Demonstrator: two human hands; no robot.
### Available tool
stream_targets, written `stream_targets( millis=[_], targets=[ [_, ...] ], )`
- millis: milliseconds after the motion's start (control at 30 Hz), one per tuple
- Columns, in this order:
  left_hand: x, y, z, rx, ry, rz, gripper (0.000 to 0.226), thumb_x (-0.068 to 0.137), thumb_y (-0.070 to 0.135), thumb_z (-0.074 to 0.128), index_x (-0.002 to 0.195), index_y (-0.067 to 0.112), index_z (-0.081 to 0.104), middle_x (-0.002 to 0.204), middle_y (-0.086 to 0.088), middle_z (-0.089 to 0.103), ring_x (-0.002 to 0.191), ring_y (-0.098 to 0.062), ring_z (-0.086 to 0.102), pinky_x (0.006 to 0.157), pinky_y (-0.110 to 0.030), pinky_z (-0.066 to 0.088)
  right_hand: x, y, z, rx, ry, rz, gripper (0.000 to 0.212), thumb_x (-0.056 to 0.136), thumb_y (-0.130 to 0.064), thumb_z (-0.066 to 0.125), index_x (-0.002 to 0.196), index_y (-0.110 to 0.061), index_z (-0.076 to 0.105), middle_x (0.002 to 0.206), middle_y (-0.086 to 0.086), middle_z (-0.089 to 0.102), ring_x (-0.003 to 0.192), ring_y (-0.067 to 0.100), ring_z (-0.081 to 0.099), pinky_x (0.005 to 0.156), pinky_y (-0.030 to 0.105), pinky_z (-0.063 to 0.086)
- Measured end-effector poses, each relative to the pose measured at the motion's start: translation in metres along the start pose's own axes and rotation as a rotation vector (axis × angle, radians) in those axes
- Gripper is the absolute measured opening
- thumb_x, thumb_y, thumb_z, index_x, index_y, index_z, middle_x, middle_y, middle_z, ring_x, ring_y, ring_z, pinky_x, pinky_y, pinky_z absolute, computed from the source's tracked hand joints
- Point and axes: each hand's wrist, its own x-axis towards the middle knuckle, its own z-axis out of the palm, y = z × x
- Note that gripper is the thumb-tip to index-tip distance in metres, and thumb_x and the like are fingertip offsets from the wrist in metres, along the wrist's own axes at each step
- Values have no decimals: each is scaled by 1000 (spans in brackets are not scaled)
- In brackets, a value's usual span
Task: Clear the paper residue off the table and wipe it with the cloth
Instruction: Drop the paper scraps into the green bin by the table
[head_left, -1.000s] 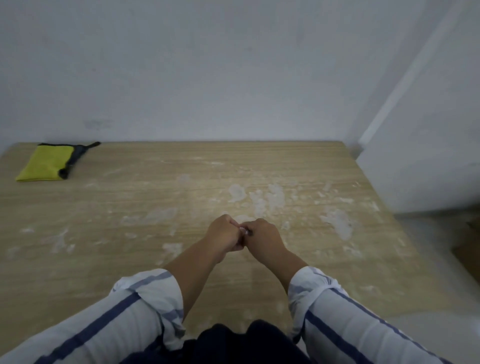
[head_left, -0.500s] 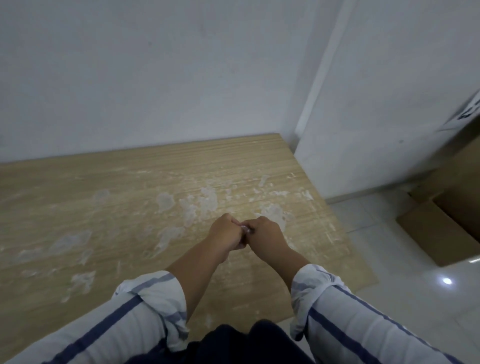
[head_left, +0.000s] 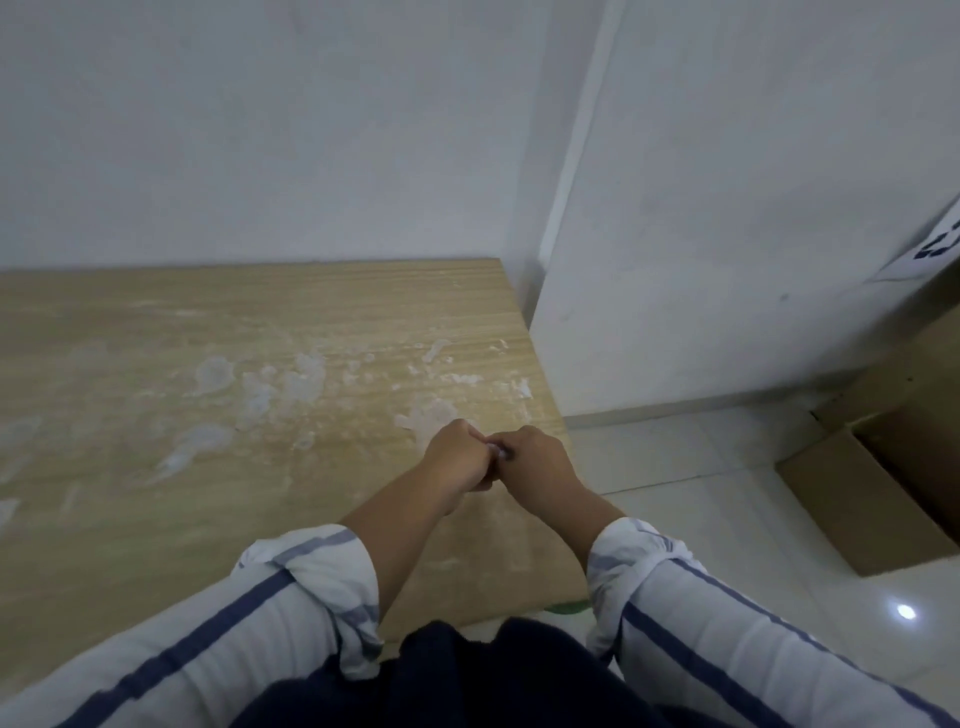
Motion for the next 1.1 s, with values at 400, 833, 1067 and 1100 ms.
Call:
stream_targets(
  millis=[400,833,1067,1100],
  targets=[
    [-36,-7,164,59,133,8,6,87,22,59,86,19,54,90,-7,64,87,-25,63,82,-44,54,-47,152,-28,-118,-30,-126,31,97,-21,38,117,-27,61,102,10,62,90,24,59,68,22,32],
    [-12,-43,207,797,347,421,27,94,23,42,112,22,61,112,0,62,105,-21,49,87,-33,36,-35,215,22,321,64,71,25,93,-28,50,109,-21,67,97,8,63,80,18,53,70,24,34],
    [8,-46,210,954,391,367,65,86,13,49,145,15,21,155,-6,10,143,-28,5,115,-40,9,-10,254,63,377,-47,167,23,94,-25,51,98,-12,69,85,4,65,72,21,61,63,23,49],
    [13,-45,209,957,404,315,69,88,14,47,148,14,12,158,-7,0,145,-29,-4,117,-42,2,-4,261,71,346,-66,169,24,95,-25,49,99,-12,68,84,4,65,70,20,60,57,19,43]
  ],
)
